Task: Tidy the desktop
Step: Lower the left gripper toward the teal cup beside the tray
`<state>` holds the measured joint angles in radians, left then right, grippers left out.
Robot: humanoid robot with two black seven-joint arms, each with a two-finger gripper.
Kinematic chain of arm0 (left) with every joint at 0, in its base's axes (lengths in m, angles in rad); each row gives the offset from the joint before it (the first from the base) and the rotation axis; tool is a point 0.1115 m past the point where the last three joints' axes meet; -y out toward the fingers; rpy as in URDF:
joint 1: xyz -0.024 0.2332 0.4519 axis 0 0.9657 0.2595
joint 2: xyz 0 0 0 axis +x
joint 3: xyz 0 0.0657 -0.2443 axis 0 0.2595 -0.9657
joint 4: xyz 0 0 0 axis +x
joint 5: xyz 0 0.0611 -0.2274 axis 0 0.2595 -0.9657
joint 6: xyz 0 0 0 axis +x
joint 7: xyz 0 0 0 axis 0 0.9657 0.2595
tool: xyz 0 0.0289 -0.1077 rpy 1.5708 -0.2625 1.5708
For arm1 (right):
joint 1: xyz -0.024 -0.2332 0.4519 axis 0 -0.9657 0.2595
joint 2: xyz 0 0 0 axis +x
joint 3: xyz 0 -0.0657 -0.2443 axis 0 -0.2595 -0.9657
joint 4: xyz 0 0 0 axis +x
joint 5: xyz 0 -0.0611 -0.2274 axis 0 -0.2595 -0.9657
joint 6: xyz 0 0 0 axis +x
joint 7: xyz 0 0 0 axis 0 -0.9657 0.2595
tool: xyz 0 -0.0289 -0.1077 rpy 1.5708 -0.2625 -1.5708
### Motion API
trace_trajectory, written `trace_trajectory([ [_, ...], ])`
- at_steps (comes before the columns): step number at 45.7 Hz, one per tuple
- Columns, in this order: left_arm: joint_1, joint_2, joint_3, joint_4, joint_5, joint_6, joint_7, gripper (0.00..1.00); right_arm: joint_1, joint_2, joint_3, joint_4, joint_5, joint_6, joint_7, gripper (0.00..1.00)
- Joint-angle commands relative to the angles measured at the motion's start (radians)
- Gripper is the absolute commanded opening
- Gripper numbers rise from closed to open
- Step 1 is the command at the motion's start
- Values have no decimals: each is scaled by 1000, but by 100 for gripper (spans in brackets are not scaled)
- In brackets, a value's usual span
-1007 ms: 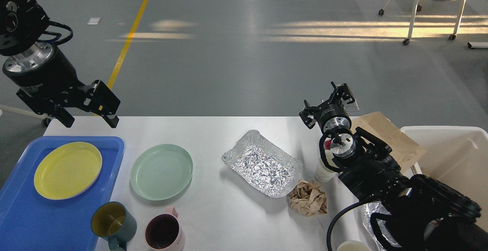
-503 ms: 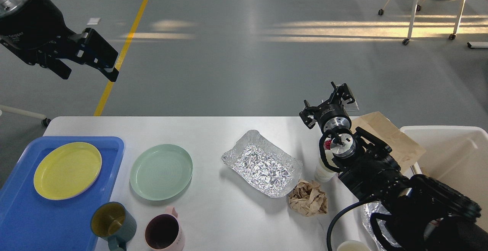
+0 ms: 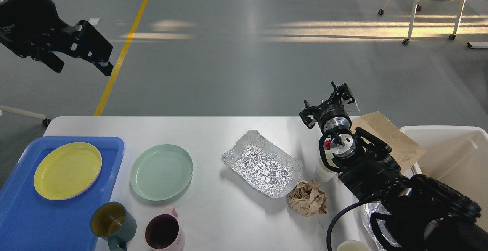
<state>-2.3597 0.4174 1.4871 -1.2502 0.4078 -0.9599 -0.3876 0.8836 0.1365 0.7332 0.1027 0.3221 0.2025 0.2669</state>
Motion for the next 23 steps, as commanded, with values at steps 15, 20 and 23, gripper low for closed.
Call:
trace_trajectory([
  [15,442,61,-36,-2,2,274,38,100,0,0,0,0,0,0,0,100],
  [20,511,73,-36,0,5,345,39,100,0,0,0,0,0,0,0,100],
  [23,554,73,-38,0,9,357,39,100,0,0,0,-1,0,0,0,100],
])
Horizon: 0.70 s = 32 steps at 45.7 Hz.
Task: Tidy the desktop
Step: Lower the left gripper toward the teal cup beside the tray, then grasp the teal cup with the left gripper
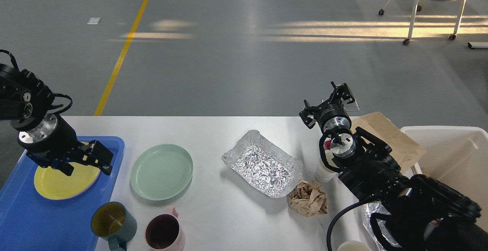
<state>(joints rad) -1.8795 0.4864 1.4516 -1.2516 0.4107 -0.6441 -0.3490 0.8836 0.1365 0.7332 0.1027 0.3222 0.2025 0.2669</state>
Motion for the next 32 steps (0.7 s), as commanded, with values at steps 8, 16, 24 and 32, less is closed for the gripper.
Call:
trace_trajectory([
  [8,158,-2,-39,1,10,46,1,100,0,0,0,-1,0,0,0,100],
  [16,244,-3,-76,1,13,109,2,99,0,0,0,0,0,0,0,100],
  [24,284,-14,-70,5,14,175,24,99,0,0,0,-1,0,0,0,100],
  [32,286,-20,-62,9,17,172,44,99,0,0,0,0,0,0,0,100],
])
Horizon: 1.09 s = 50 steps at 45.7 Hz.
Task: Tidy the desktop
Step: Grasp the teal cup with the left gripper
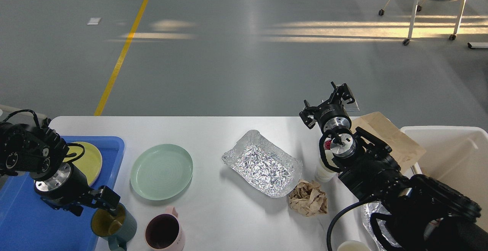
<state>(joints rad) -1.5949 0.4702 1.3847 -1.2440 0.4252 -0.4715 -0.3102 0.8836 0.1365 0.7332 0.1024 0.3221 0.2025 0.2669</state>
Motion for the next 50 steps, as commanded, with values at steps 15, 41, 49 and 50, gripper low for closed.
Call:
trace_trajectory([
  [15,45,-30,-4,14,4,56,60,91,0,0,0,0,0,0,0,100],
  [41,104,-61,-3,11,0,116,62,34,0,0,0,-1,0,0,0,100],
  [49,110,-59,-6,11,1,117,62,4,0,0,0,0,0,0,0,100],
  [50,110,-59,-6,11,1,117,62,3,0,0,0,0,0,0,0,100],
])
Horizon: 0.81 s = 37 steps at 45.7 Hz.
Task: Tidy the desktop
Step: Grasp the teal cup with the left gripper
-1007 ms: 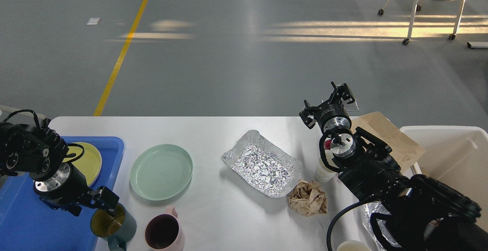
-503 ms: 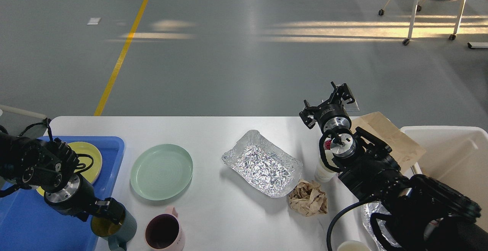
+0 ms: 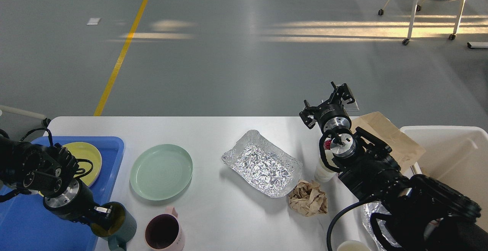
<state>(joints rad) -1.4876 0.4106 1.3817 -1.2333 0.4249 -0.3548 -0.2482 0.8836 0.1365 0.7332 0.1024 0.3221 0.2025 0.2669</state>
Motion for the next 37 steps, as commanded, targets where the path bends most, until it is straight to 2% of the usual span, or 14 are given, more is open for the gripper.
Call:
trace_trajectory([
  [1,1,0,-1,0,2,-1,0,1,0,0,0,0,0,0,0,100],
  [12,-14,5,0,-6,2,-3,49,0,0,0,0,0,0,0,0,100],
  [20,-26,14,-1,-14,2,-7,49,0,-2,0,0,-1,0,0,0,100],
  [30,-100,42,-3,-40,0,-20,46,0,-2,0,0,0,0,0,0,100],
  [37,-160,53,-4,-54,0,-90,46,0,0,0,0,-1,0,0,0,100],
])
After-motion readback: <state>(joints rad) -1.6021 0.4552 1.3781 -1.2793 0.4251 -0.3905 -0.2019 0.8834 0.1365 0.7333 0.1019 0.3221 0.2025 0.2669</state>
